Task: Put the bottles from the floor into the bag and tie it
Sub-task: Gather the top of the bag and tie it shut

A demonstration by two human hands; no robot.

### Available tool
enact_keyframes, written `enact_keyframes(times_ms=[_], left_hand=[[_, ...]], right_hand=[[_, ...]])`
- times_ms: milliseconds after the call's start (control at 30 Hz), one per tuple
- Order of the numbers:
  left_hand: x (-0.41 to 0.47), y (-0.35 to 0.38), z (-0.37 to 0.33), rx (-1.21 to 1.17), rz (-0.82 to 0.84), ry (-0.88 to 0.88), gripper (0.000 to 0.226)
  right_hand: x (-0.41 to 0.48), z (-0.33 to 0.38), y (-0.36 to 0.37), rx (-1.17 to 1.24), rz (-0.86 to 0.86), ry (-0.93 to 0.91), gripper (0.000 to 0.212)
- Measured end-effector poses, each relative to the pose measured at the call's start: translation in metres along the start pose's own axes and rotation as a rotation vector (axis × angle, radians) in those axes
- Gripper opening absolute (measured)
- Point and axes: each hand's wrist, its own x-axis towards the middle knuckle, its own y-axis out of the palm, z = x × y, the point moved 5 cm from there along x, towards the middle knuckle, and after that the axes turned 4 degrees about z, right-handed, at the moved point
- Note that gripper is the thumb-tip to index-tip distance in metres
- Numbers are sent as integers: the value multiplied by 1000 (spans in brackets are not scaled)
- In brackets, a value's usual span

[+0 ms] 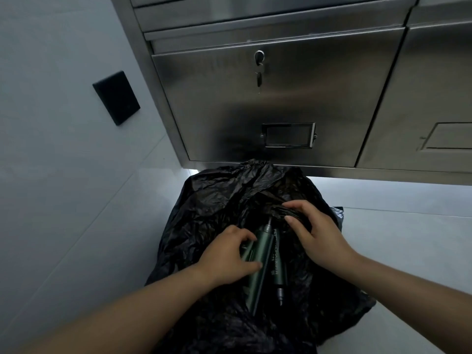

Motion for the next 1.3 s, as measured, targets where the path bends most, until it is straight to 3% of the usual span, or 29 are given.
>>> enact_keyframes(times_ms=[167,533,867,1033,1300], left_hand=[[3,37,20,206,148,-90,64],[13,64,45,282,298,-150,54],[26,73,51,359,317,-141,44],[24,82,67,262,353,-240,49],[22,81,67,76,295,-200,46]], right_hand=[[-7,-2,-7,1,-5,9,23],[-8,-27,-4,5,-3,16,22],[-9,-35,-2,22,0,60,21],[-11,-44,-4,20,-32,88,20],[-8,-44,0,37,-3,91,19]])
